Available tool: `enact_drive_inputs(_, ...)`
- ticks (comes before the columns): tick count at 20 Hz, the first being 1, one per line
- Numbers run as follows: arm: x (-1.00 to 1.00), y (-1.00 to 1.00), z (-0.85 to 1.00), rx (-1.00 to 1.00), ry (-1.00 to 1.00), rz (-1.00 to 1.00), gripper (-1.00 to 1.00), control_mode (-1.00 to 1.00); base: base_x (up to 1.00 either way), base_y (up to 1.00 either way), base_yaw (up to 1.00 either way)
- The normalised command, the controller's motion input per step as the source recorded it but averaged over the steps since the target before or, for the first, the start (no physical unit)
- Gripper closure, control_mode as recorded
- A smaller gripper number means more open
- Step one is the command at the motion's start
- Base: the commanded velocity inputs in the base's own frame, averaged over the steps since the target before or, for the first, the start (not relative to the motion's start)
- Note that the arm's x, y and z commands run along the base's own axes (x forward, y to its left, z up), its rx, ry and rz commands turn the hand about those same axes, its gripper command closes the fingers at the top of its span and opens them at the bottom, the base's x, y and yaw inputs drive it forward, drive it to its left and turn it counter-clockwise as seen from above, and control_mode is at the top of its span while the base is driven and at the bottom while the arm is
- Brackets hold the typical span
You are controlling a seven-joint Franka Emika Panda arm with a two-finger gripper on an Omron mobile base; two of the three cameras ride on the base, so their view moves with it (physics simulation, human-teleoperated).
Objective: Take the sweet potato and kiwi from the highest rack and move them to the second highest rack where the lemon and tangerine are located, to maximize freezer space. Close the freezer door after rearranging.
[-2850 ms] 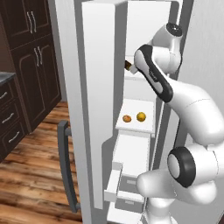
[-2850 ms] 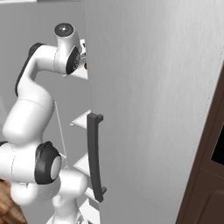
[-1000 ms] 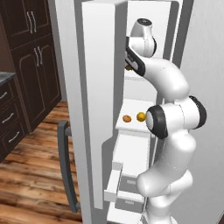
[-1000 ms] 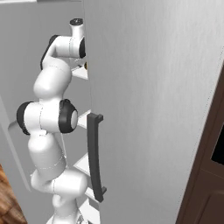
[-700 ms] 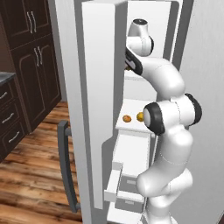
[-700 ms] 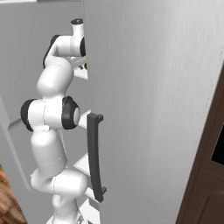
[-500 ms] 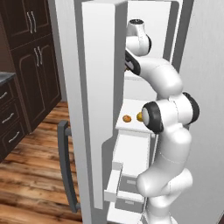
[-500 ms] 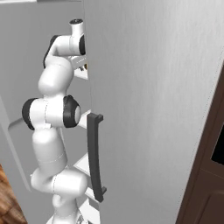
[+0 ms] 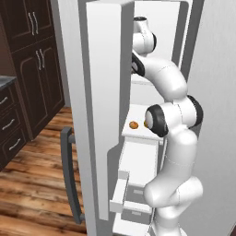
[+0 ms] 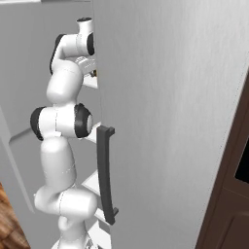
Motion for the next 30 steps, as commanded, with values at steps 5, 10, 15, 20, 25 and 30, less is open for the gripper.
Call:
enact_drive_inputs(5, -0.29, 0.00, -0.12, -0.02, -0.16, 0.26, 1.00, -1.00, 0.00, 0.00, 0.00)
enact_drive_inputs(10, -0.37, -0.08, -0.03, -0.02, -0.19, 0.16, 1.00, -1.00, 0.00, 0.00, 0.00)
enact_drive_inputs(15, -0.33, -0.17, -0.12, 0.00, -0.17, 0.16, 1.00, -1.00, 0.00, 0.00, 0.00)
enact_drive_inputs(20, -0.77, -0.09, -0.01, 0.00, -0.26, 0.06, 1.00, -1.00, 0.00, 0.00, 0.00)
enact_drive_inputs(25, -0.96, 0.00, -0.02, 0.00, -0.16, 0.00, 1.00, -1.00, 0.00, 0.00, 0.00)
enact_drive_inputs(30, -0.99, 0.00, -0.10, 0.00, -0.06, 0.03, 1.00, -1.00, 0.00, 0.00, 0.00)
